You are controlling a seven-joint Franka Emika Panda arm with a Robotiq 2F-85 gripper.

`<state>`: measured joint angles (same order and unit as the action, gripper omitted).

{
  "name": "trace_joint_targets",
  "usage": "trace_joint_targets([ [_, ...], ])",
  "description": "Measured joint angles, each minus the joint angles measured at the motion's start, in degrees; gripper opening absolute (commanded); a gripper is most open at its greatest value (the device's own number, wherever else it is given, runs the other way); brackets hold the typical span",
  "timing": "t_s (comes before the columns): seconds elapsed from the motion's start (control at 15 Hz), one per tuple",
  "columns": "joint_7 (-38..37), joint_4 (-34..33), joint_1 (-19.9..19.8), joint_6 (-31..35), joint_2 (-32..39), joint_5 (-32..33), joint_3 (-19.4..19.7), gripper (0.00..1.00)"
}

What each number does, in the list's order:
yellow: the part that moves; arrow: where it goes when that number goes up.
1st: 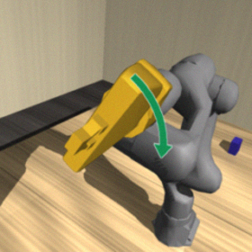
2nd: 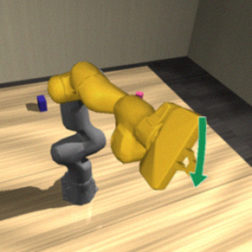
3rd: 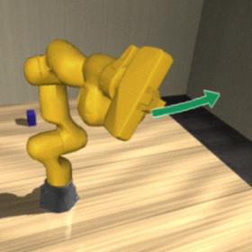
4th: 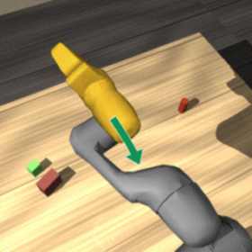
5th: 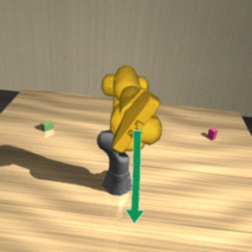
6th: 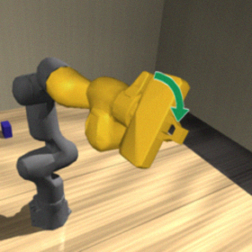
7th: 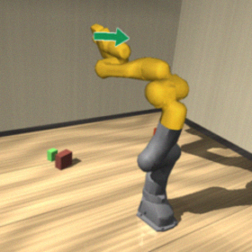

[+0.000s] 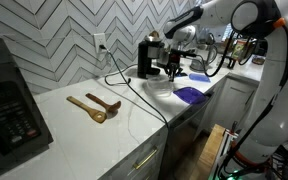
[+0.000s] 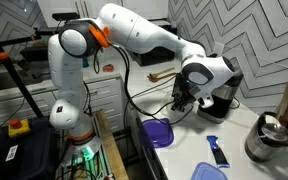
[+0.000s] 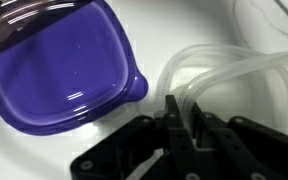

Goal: Remove the lid from the container to the right, remove the packet inside then stack it with the container to the left

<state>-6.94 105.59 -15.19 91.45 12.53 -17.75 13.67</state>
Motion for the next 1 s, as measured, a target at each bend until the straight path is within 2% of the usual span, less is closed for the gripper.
trace_joint_targets([
  [0.47,6.31,-2.03,-0.73,-2.53,0.37,6.03,0.21,0.03],
  [0.8,9.85,-2.34,-1.05,1.49,1.48,6.04,0.15,0.03],
  [0.87,9.85,-2.34,-1.04,2.63,1.73,5.89,0.07,0.38],
  [1.0,9.85,-2.34,-1.03,4.25,1.98,5.57,-0.12,0.46],
])
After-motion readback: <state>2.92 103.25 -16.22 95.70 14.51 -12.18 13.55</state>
